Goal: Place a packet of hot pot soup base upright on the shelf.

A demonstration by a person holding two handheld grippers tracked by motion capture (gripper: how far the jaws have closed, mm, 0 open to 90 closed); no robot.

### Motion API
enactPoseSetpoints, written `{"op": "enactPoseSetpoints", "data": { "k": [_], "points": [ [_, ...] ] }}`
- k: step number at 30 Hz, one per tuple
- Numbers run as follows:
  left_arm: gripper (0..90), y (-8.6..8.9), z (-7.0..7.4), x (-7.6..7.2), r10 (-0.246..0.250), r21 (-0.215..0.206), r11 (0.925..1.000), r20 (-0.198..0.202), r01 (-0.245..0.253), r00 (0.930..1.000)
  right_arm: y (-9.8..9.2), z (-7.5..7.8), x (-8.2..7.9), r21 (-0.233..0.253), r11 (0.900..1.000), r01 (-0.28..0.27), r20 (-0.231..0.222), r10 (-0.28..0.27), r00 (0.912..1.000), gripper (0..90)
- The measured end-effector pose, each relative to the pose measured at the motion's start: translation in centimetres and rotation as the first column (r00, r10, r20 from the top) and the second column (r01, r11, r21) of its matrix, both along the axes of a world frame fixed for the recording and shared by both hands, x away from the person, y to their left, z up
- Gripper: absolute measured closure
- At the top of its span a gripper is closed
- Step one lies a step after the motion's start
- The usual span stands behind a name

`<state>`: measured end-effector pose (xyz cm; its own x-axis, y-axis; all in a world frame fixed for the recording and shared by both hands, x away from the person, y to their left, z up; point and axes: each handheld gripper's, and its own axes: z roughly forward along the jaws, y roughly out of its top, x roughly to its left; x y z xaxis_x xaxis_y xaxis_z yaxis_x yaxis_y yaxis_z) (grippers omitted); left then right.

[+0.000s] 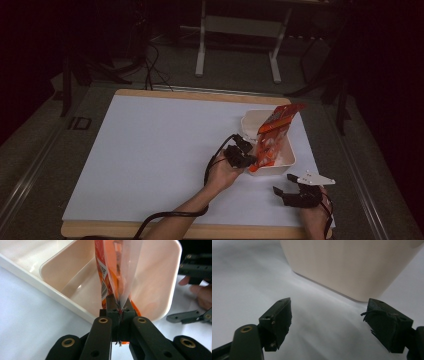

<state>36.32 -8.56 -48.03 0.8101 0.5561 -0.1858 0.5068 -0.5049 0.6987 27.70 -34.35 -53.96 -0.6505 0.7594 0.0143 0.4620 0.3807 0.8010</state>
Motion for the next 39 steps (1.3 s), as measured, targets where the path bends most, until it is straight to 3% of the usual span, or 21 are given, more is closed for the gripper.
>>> {"op": "enactPoseSetpoints", "data": {
  "k": [3,5,6,10,13,15,17,21,23,24,25,26,28,32,33,35,39],
  "points": [
    [90.0,-0.4,0.0,-0.2,-0.008,0.046,0.9989,0.023,0.007,0.9997,0.0,0.0,0.0,0.000,1.000,0.001,-0.001,-0.001,1.0000,20.8],
    [90.0,-0.5,0.0,-0.2,-0.012,0.051,0.9986,0.021,0.011,0.9997,0.0,0.0,0.0,-0.002,1.000,0.001,0.001,-0.001,1.0000,20.8],
    [90.0,-0.8,-0.4,0.0,-0.030,0.068,0.9973,-0.010,0.030,0.9995,0.0,0.0,0.0,-0.003,1.000,0.001,0.001,-0.001,1.0000,20.8],
    [90.0,-0.6,-0.7,-0.1,-0.030,0.050,0.9983,0.002,0.030,0.9995,0.0,0.0,0.0,-0.002,1.000,0.000,0.002,0.000,1.0000,20.8],
    [86.8,-0.3,-0.4,0.3,-0.041,0.029,0.9987,-0.008,0.041,0.9991,0.0,0.0,0.0,0.002,1.000,0.000,0.002,0.000,1.0000,20.8],
    [73.4,-0.1,0.2,0.3,-0.034,0.020,0.9992,0.029,0.034,0.9990,0.0,0.0,0.0,0.005,1.000,-0.002,0.002,0.002,1.0000,20.8],
    [63.2,0.3,1.0,0.5,-0.028,-0.049,0.9984,0.030,0.029,0.9992,-0.1,0.0,0.0,0.008,1.000,-0.006,0.004,0.006,1.0000,20.8],
    [56.2,0.0,2.2,1.1,-0.020,-0.099,0.9948,0.052,0.025,0.9985,0.0,0.0,0.0,0.006,1.000,-0.008,0.006,0.008,0.9999,20.8],
    [56.9,-0.5,2.3,1.2,-0.027,-0.088,0.9956,0.072,0.033,0.9970,0.0,0.0,-0.1,0.008,1.000,-0.007,0.007,0.007,1.0000,20.8],
    [65.3,-0.7,2.1,1.2,-0.028,-0.085,0.9958,0.073,0.035,0.9969,-0.1,0.0,-0.1,0.009,1.000,-0.007,0.006,0.007,1.0000,20.8],
    [72.5,-0.7,1.9,1.3,-0.032,-0.111,0.9931,0.055,0.038,0.9980,-0.1,0.0,0.0,0.009,1.000,-0.007,0.007,0.007,0.9999,20.8],
    [76.6,-0.7,1.7,1.3,-0.032,-0.128,0.9911,0.033,0.036,0.9989,-0.1,0.0,0.0,0.009,1.000,-0.008,0.008,0.008,0.9999,20.8],
    [79.7,-0.9,1.3,0.7,-0.015,-0.112,0.9935,0.039,0.019,0.9991,-0.1,0.0,-0.1,0.008,1.000,-0.008,0.005,0.008,1.0000,20.8],
    [82.8,-0.6,0.1,0.2,-0.011,-0.110,0.9938,0.026,0.014,0.9996,0.0,0.0,-0.1,0.004,1.000,-0.009,0.005,0.009,0.9999,20.8],
    [83.2,-0.3,-1.2,-0.3,0.002,-0.109,0.9941,0.021,0.001,0.9998,0.0,0.0,-0.1,0.002,1.000,-0.009,0.006,0.009,0.9999,20.8],
    [83.4,0.3,-2.1,-0.1,0.023,-0.130,0.9912,-0.017,-0.025,0.9996,0.0,0.0,-0.1,-0.001,1.000,-0.009,0.004,0.009,1.0000,20.8],
    [79.5,0.2,-1.5,0.1,-0.011,-0.103,0.9946,-0.016,0.009,0.9998,0.1,0.0,0.0,-0.004,1.000,-0.009,0.003,0.009,1.0000,20.8]
  ]
}}
